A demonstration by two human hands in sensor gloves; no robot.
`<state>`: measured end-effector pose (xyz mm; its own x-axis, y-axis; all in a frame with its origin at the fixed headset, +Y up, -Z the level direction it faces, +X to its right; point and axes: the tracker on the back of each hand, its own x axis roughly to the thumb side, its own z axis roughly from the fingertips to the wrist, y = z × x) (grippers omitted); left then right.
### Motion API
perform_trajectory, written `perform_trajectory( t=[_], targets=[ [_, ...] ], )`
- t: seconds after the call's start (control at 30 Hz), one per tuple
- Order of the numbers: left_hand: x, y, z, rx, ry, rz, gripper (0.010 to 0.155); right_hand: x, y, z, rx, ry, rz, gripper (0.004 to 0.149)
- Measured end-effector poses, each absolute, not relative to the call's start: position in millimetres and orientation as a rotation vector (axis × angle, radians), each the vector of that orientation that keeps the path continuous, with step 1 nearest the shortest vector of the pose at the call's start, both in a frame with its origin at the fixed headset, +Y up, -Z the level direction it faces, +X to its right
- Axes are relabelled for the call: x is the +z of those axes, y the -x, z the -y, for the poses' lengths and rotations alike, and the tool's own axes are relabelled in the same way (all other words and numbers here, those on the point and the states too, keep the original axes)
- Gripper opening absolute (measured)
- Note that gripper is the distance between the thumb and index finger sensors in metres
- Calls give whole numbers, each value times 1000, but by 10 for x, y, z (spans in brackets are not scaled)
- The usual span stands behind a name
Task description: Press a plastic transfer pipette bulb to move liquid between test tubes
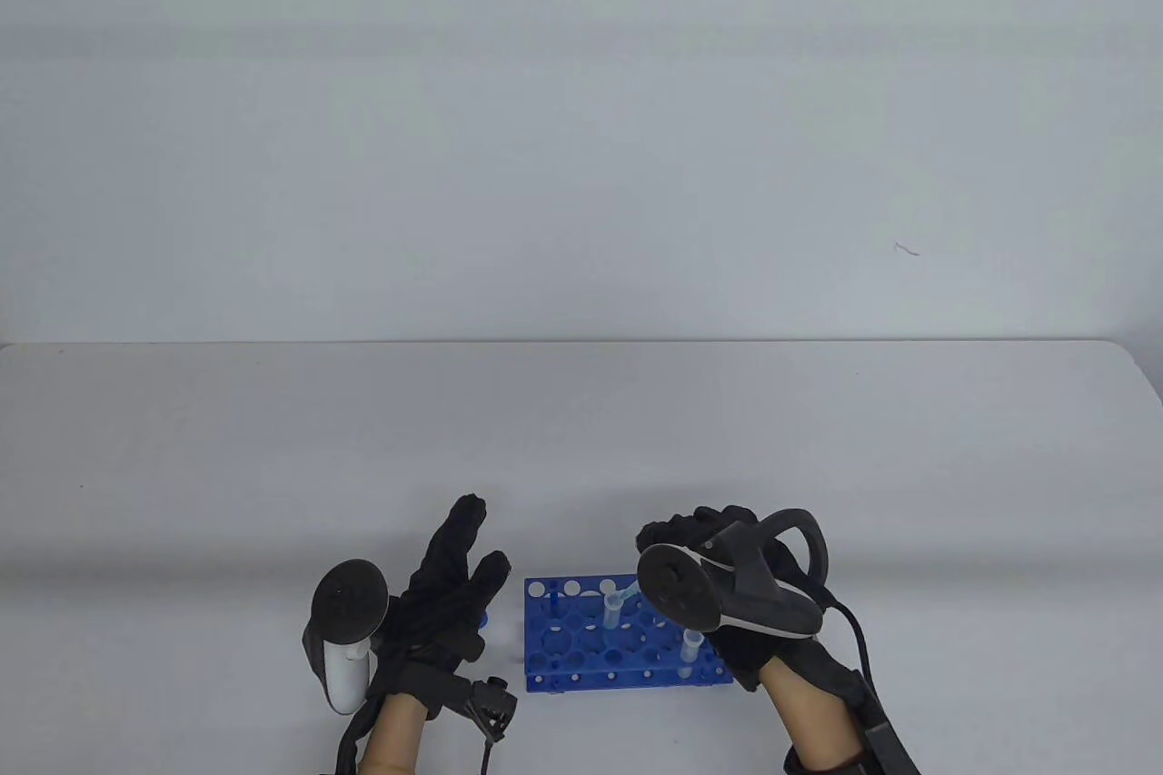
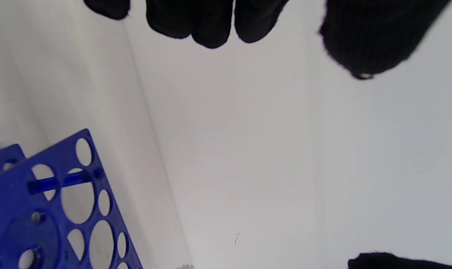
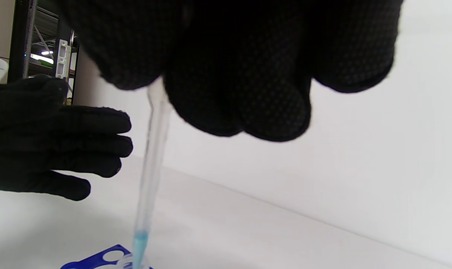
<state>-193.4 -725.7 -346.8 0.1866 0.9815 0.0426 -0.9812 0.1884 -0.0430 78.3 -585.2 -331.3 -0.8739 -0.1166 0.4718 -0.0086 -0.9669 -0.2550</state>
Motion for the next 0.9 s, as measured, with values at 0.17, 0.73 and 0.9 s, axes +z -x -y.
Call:
perform_trajectory(
  t=[0.17,0.73,0.9],
  targets=[
    [-3468,1934,7257,1382,7,65,88,-3321,-781,5869,-2946,768,-430,44],
    [-3472,1934,7255,1381,5,66,88,-3263,-789,5819,-2902,782,-542,41],
    [-3472,1934,7253,1374,3,67,88,-3217,-935,5673,-2962,761,-599,41]
  ],
)
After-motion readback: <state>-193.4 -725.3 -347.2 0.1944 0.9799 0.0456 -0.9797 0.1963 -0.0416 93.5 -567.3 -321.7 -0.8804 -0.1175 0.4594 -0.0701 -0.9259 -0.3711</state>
